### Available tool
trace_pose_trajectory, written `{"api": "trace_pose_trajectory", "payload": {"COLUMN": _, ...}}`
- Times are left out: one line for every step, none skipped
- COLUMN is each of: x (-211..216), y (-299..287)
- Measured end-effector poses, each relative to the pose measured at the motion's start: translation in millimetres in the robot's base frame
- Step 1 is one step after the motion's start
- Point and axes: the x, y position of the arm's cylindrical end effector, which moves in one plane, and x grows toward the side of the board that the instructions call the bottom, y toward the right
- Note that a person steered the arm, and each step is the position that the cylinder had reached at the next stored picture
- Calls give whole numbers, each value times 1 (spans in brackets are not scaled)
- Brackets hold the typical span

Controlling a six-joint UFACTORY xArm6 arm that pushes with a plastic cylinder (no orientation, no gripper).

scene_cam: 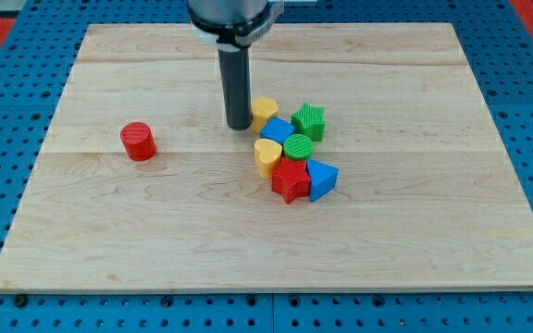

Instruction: Move the yellow hexagon slightly towards the right

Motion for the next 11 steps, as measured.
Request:
{"api": "trace_pose_trajectory", "payload": {"x": -34, "y": 22}}
{"api": "trace_pose_trajectory", "payload": {"x": -56, "y": 62}}
{"api": "trace_pose_trajectory", "payload": {"x": -65, "y": 103}}
{"api": "trace_pose_trajectory", "payload": {"x": -77, "y": 74}}
{"api": "trace_pose_trajectory", "payload": {"x": -76, "y": 16}}
{"api": "trace_pose_trajectory", "payload": {"x": -37, "y": -2}}
{"api": "trace_pose_trajectory", "payload": {"x": -1, "y": -3}}
{"api": "trace_pose_trajectory", "payload": {"x": 3, "y": -3}}
{"api": "trace_pose_trajectory", "payload": {"x": -9, "y": 6}}
{"api": "trace_pose_trajectory", "payload": {"x": -30, "y": 33}}
{"api": "trace_pose_trajectory", "payload": {"x": -41, "y": 83}}
